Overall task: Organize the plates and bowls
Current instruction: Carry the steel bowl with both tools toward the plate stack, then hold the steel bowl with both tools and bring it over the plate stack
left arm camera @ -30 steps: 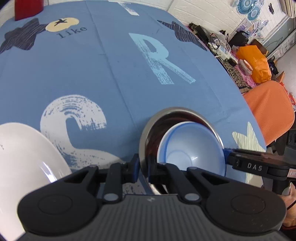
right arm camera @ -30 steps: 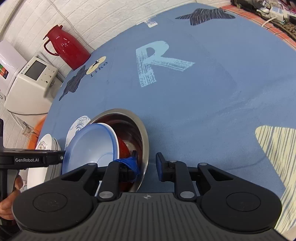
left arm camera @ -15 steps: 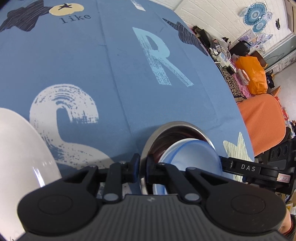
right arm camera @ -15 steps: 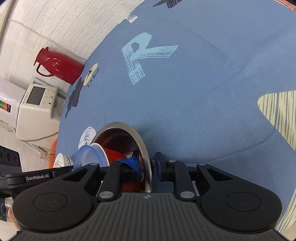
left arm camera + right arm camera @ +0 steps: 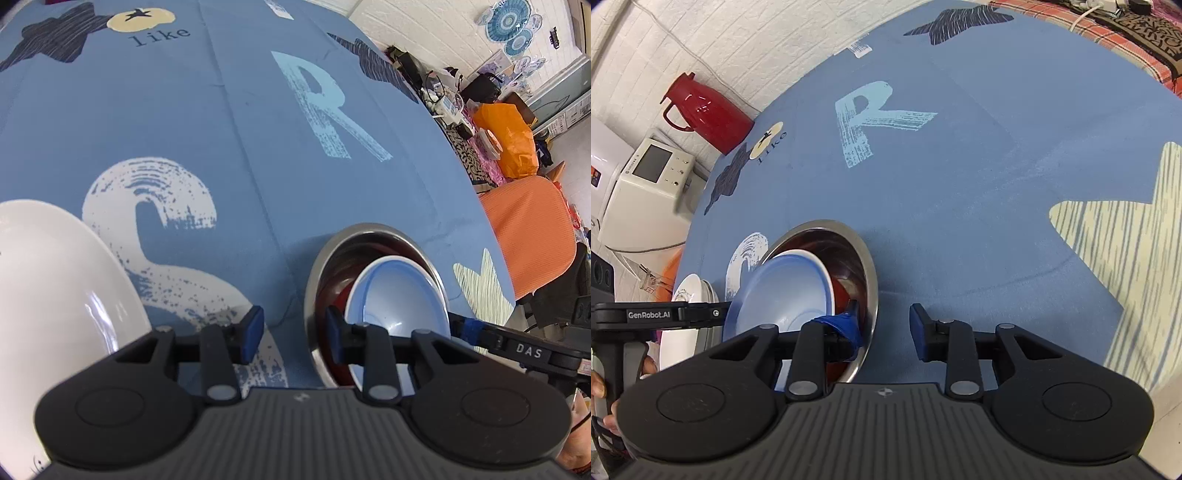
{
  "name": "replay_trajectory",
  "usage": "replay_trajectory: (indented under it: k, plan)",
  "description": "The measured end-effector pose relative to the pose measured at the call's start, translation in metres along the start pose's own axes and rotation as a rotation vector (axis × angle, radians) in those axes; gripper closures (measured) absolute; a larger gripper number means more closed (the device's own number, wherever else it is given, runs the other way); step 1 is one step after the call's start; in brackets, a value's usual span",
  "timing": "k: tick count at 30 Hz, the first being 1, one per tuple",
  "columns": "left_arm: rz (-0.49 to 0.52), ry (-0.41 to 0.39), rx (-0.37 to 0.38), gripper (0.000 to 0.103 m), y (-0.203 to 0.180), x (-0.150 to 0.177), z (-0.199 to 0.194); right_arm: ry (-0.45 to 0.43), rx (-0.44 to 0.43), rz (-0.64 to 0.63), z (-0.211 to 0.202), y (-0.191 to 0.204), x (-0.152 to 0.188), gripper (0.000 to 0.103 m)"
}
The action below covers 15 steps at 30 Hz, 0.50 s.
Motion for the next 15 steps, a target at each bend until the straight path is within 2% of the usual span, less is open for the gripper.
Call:
replay_trajectory:
  k: [3, 6, 9, 12, 14, 15]
  plan:
    - [0.013, -0.014, -0.017, 0.073, -0.002, 0.003, 0.000, -0.013, 0.002, -0.001, 0.000, 0.000, 0.004, 0.089]
    - [0.055, -0.036, -0.074, 0.073, -0.010, 0.008, 0.002, -0.028, 0.010, -0.014, 0.004, 0.001, 0.005, 0.088]
    - [0.040, -0.061, -0.089, 0.074, -0.011, 0.012, 0.001, -0.059, 0.017, 0.015, 0.006, 0.000, 0.007, 0.086]
    - [0.009, -0.066, -0.073, 0.084, -0.009, 0.013, 0.001, -0.082, 0.031, 0.027, 0.007, 0.002, 0.008, 0.086]
    - [0.011, -0.067, -0.058, 0.095, -0.013, 0.015, -0.001, -0.085, 0.048, -0.004, 0.009, 0.005, 0.006, 0.086]
    - [0.014, -0.069, -0.063, 0.095, -0.015, 0.016, 0.000, -0.078, 0.055, -0.008, 0.011, 0.005, 0.005, 0.086]
Point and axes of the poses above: each gripper's, at about its wrist camera, not at the fingertips, and z roughly the way its jaws point, y to its left, x to its underside, the point moved 3 cm from there along z, roughly the way its jaws point, and after that the axes turned 14 degrees about -x, right-handed, at the moved point
